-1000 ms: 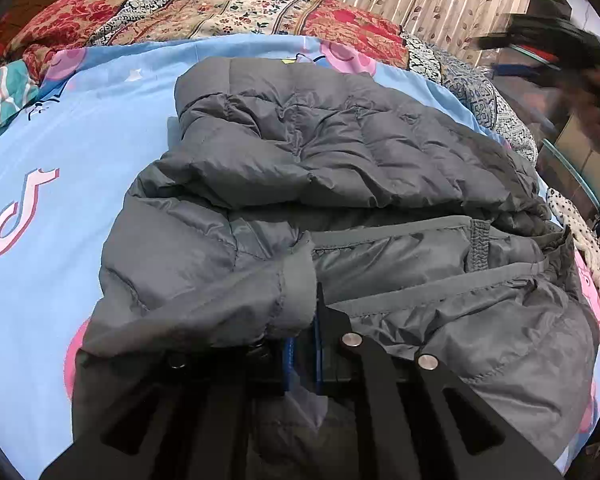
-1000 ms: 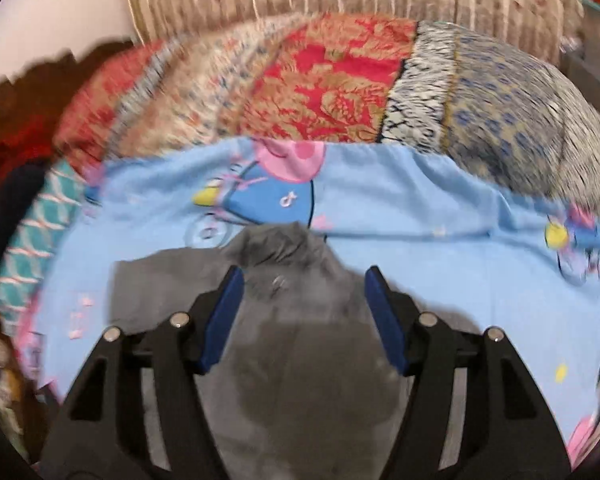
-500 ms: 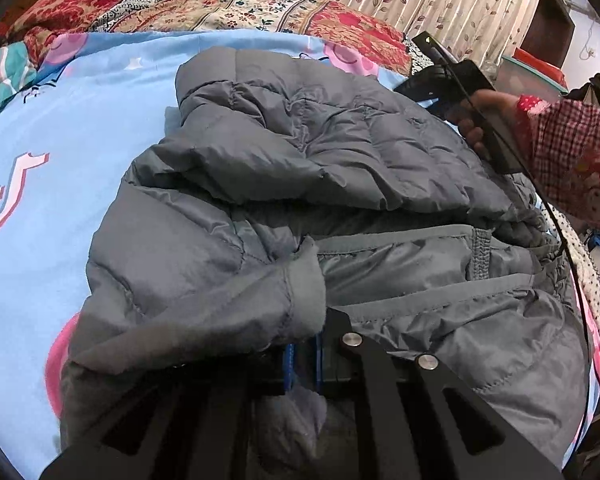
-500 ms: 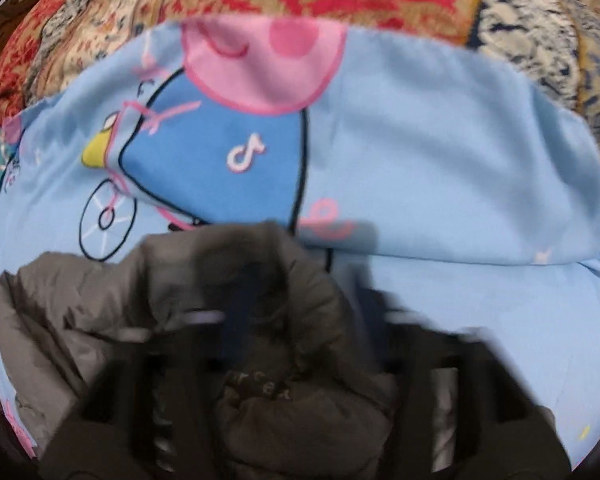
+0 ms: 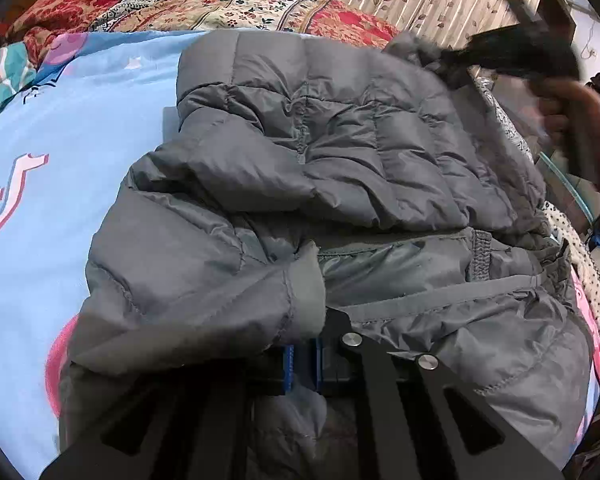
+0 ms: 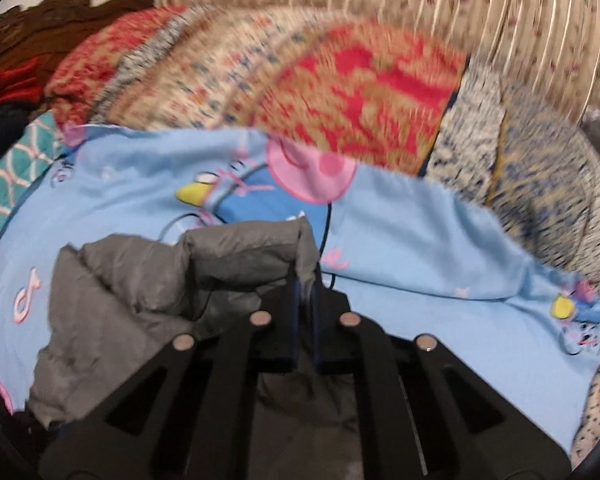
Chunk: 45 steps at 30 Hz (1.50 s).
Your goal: Fold large clothes
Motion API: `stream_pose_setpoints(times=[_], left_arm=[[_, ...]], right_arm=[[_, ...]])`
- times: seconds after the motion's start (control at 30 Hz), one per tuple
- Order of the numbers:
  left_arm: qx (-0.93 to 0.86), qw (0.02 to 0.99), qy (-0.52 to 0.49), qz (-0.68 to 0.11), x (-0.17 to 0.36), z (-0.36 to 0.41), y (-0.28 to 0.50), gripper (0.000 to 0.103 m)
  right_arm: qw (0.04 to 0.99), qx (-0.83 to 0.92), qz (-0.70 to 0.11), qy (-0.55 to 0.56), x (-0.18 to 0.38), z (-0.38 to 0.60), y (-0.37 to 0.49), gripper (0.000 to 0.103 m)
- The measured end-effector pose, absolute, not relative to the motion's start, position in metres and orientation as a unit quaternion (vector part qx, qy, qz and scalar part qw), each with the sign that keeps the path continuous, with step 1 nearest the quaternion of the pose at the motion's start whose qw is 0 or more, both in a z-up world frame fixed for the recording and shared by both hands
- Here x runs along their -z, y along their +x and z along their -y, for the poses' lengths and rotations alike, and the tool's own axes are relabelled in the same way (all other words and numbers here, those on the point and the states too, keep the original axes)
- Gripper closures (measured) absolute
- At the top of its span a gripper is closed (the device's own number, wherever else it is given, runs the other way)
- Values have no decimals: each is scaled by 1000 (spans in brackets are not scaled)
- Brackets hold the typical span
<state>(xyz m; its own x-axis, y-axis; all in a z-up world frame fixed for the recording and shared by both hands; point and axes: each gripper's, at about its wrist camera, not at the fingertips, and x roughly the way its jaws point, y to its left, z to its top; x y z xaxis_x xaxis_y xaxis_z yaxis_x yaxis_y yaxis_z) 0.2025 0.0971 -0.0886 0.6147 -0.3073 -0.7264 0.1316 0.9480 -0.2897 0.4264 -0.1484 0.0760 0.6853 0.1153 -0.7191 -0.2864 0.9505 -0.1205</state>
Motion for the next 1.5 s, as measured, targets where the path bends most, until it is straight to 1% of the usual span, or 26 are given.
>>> stream_pose_setpoints(times=[0.13,0.27,0.3,0.33,0.43,0.5,0.7,0.83,0.97,1.13,1.23,1.3,1.4,1.5], left_arm=[[108,895,-73,-426,83,-88,203,83],[82,887,-45,-452,67,-83,198,83],[75,884,-57,-459,60,-86,194,83],[69,882,-90,-458,48,-96,183,83],[76,879,-174,-438,27,-125,152,83],[68,875,-202,-434,19,-147,128,83],[30,874,-233,-426,3,-200,83,83],[20,882,-254,-397,-20,-224,59,83],[41,900,-246,-358,-53,-222,53,83],[101,918,-213,-318,-89,-184,65,83],[122,919,-182,-329,-86,-151,85,83],[126,915,-169,-344,-75,-134,94,83],[112,908,-152,-373,-47,-122,104,83],[91,889,-149,-424,-2,-121,111,83]], right_arm=[[922,-120,-346,-129,-99,143,372,99],[924,-133,-327,-150,-102,145,319,100],[924,-138,-324,-151,-102,146,307,100],[923,-143,-322,-153,-101,147,294,100],[921,-155,-314,-169,-94,149,254,100],[919,-163,-310,-180,-89,150,228,100],[905,-189,-311,-220,-58,142,153,100],[893,-202,-327,-233,-33,140,109,100],[886,-198,-356,-221,-5,146,78,100],[883,-182,-386,-193,29,152,57,100],[885,-175,-384,-199,39,148,47,100],[889,-170,-388,-174,41,153,43,100],[894,-164,-395,-134,45,160,37,100],[893,-165,-402,-117,51,160,33,100]])
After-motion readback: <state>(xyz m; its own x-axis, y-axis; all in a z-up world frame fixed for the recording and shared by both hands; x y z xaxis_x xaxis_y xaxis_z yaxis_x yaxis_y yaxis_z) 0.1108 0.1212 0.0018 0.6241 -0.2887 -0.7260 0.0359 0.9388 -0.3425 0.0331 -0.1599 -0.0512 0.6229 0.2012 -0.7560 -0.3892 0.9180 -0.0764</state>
